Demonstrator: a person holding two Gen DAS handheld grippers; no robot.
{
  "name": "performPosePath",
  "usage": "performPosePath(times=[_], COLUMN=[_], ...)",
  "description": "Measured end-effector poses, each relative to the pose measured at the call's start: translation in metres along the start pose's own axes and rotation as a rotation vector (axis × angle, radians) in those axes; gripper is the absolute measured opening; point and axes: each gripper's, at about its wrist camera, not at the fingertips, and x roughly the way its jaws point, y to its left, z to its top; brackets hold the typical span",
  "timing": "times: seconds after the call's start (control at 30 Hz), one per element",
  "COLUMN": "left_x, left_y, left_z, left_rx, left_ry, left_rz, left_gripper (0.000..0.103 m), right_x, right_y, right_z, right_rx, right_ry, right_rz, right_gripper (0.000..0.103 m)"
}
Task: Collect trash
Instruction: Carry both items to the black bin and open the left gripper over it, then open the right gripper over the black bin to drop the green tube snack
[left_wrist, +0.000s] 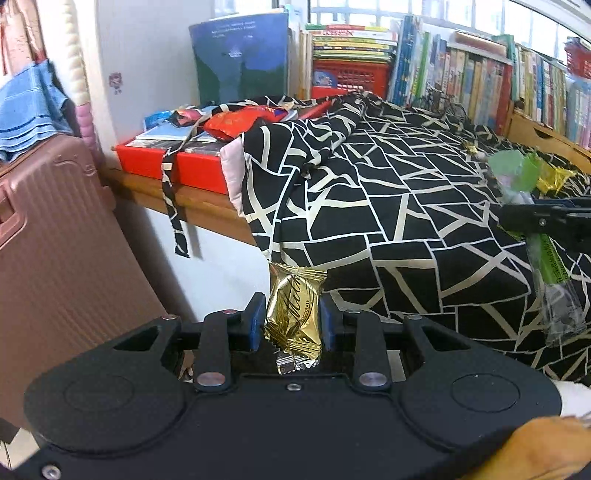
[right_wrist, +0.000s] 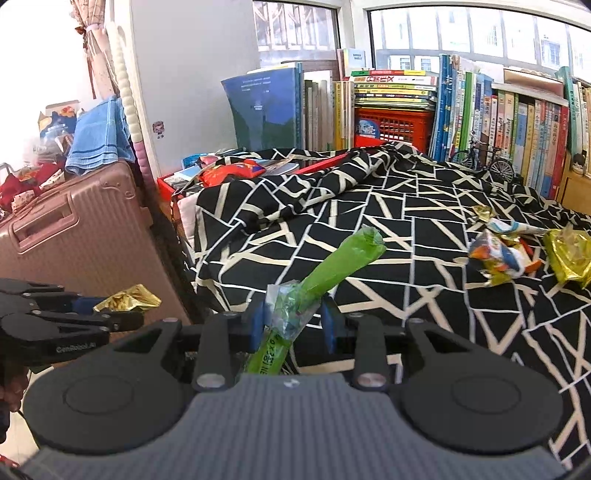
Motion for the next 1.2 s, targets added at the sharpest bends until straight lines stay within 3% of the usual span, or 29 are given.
performPosePath(times=[0.3, 0.37, 0.47, 0.7, 0.87, 1.2], left_x=[0.027, 0.032, 0.034, 0.014, 0.007, -0.021], left_y=[0.014, 0.015, 0.014, 0.028, 0.046, 0.067], left_z=[0.002, 0.002, 0.002, 0.001, -0.005, -0.024], left_rx=[0.058, 0.066, 0.084, 0.082, -0.010, -0.072], left_ry=[0.028, 0.036, 0.029, -0.028, 0.007, 0.002], left_rz=[-0.065, -0.082, -0.047, -0.026, -0.028, 0.028], left_gripper=[0.039, 0.056, 0.076, 0.081, 0.082, 0.082], right_x=[0.018, 0.021, 0.025, 0.034, 0.043, 0.078], right_y=[0.026, 0.030, 0.035, 0.051, 0.066, 0.088], right_z=[0.002, 0.004, 0.004, 0.001, -0.001, -0.006], right_rx=[0.031, 0.041, 0.045, 0.033, 0.005, -0.051], right_ry=[0.020, 0.019, 0.024, 0.057, 0.088, 0.160], right_rz=[-0.020, -0.025, -0.026, 0.003, 0.049, 0.114], right_gripper=[0.037, 0.037, 0.038, 0.038, 0.038, 0.039])
